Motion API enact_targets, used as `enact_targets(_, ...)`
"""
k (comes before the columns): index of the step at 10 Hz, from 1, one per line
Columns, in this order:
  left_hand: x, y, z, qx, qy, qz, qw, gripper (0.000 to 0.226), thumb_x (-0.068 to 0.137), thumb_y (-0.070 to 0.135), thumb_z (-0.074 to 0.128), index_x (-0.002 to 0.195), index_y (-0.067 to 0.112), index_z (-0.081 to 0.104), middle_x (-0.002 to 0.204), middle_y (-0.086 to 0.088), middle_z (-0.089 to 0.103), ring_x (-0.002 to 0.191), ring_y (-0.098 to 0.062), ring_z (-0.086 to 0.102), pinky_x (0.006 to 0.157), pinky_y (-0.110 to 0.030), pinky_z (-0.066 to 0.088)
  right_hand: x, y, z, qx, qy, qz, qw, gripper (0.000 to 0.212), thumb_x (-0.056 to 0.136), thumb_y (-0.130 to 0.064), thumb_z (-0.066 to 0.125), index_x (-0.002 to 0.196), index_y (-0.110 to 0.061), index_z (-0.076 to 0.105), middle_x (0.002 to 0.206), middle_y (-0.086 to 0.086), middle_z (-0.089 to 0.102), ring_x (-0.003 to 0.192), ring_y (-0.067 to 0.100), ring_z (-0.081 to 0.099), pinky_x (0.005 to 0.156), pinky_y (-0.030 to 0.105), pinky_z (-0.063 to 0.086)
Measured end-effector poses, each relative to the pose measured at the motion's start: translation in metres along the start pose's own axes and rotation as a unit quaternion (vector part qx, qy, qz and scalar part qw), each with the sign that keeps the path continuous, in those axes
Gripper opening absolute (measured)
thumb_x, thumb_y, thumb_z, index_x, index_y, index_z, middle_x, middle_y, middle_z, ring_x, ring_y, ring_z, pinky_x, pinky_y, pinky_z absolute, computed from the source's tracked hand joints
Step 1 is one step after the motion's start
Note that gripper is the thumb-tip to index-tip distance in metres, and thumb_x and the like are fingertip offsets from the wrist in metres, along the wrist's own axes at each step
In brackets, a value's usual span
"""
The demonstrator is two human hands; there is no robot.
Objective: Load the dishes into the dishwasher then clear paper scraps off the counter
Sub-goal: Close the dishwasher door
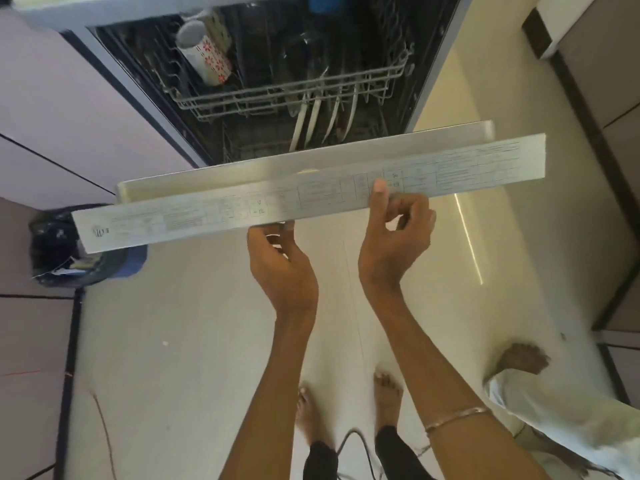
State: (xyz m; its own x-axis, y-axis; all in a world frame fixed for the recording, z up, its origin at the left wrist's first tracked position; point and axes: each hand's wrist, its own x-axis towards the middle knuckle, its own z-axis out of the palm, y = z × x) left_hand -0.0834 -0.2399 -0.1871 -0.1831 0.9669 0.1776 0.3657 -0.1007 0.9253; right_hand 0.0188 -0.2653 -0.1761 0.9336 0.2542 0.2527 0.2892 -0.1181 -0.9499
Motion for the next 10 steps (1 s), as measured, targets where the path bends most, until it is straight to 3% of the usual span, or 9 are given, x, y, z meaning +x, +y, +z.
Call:
enact_targets(1, 0.024, 0.006, -0.005, 0.086, 0.030, 0.052, 0.995, 0.016, 0.088, 0.023, 0.073, 0.092, 0.009, 0.067, 0.098, 0.003, 0.066, 0.087, -0.018, 0.053, 0.076, -0.019, 0.046, 0.025, -0.009, 0.005, -0.079, -0.034, -0.135, 0.987, 0.019, 0.093, -0.022, 0.068, 0.084, -0.008, 0.059, 0.091, 0.002, 0.057, 0.090, 0.010, 0.041, 0.081, 0.033, 0.045)
enact_targets(2, 0.042, 0.017, -0.012, 0.137, 0.061, 0.110, 0.983, 0.023, 0.078, 0.022, 0.083, 0.086, 0.008, 0.067, 0.097, -0.003, 0.067, 0.095, -0.025, 0.051, 0.090, -0.008, 0.033, 0.041, -0.006, 0.008, -0.148, -0.120, -0.223, 0.956, 0.019, 0.095, -0.022, 0.065, 0.107, -0.007, 0.063, 0.120, 0.010, 0.055, 0.115, 0.019, 0.047, 0.104, 0.031, 0.035)
enact_targets(3, 0.073, 0.042, -0.010, 0.120, 0.014, 0.171, 0.978, 0.035, 0.074, 0.007, 0.081, 0.103, 0.007, 0.063, 0.109, -0.012, 0.057, 0.106, -0.017, 0.043, 0.095, -0.005, 0.033, 0.059, -0.008, 0.011, -0.228, -0.201, -0.270, 0.914, 0.036, 0.098, -0.040, 0.055, 0.126, -0.018, 0.057, 0.137, 0.005, 0.048, 0.127, 0.024, 0.042, 0.109, 0.029, 0.024)
enact_targets(4, 0.104, 0.066, -0.004, 0.126, -0.075, 0.165, 0.975, 0.037, 0.080, 0.004, 0.075, 0.113, 0.011, 0.062, 0.122, -0.012, 0.053, 0.111, -0.015, 0.044, 0.094, -0.019, 0.045, 0.092, -0.025, 0.028, -0.296, -0.208, -0.306, 0.881, 0.041, 0.095, -0.055, 0.046, 0.125, -0.030, 0.057, 0.135, 0.000, 0.047, 0.123, 0.024, 0.042, 0.104, 0.035, 0.027)
enact_targets(5, 0.143, 0.074, 0.011, 0.136, -0.077, 0.152, 0.976, 0.047, 0.083, 0.015, 0.073, 0.127, 0.015, 0.054, 0.135, -0.007, 0.046, 0.121, -0.019, 0.044, 0.101, -0.029, 0.042, 0.125, -0.042, 0.057, -0.285, -0.203, -0.324, 0.879, 0.033, 0.089, -0.046, 0.062, 0.117, -0.027, 0.062, 0.129, 0.004, 0.053, 0.115, 0.027, 0.047, 0.101, 0.034, 0.030)
enact_targets(6, 0.177, 0.091, 0.034, 0.156, -0.047, 0.190, 0.968, 0.059, 0.082, 0.016, 0.074, 0.135, 0.016, 0.049, 0.143, -0.008, 0.040, 0.129, -0.024, 0.041, 0.107, -0.030, 0.037, 0.152, -0.056, 0.089, -0.298, -0.175, -0.307, 0.887, 0.055, 0.079, -0.043, 0.075, 0.128, -0.026, 0.056, 0.149, 0.009, 0.038, 0.136, 0.030, 0.036, 0.111, 0.035, 0.024)
enact_targets(7, 0.208, 0.094, 0.055, 0.195, -0.048, 0.232, 0.952, 0.071, 0.081, 0.014, 0.078, 0.143, 0.016, 0.044, 0.155, -0.010, 0.031, 0.143, -0.028, 0.029, 0.115, -0.035, 0.032, 0.184, -0.069, 0.113, -0.359, -0.197, -0.318, 0.855, 0.099, 0.073, -0.045, 0.079, 0.153, -0.020, 0.027, 0.163, 0.014, 0.008, 0.151, 0.034, 0.008, 0.122, 0.044, 0.010)
enact_targets(8, 0.246, 0.093, 0.072, 0.252, -0.084, 0.283, 0.921, 0.074, 0.085, 0.015, 0.073, 0.149, 0.017, 0.037, 0.160, -0.009, 0.024, 0.150, -0.031, 0.014, 0.122, -0.042, 0.015, 0.215, -0.066, 0.126, -0.363, -0.225, -0.360, 0.829, 0.097, 0.076, -0.039, 0.078, 0.155, -0.021, 0.024, 0.162, 0.008, 0.020, 0.150, 0.031, 0.013, 0.122, 0.048, 0.006)
enact_targets(10, 0.262, 0.082, 0.081, 0.250, -0.022, 0.332, 0.909, 0.059, 0.085, 0.011, 0.071, 0.140, 0.014, 0.051, 0.145, -0.007, 0.049, 0.142, -0.033, 0.034, 0.121, -0.043, 0.019, 0.235, -0.060, 0.132, -0.286, -0.213, -0.388, 0.850, 0.060, 0.086, -0.034, 0.070, 0.140, -0.023, 0.046, 0.143, 0.003, 0.045, 0.139, 0.025, 0.035, 0.120, 0.044, 0.017)
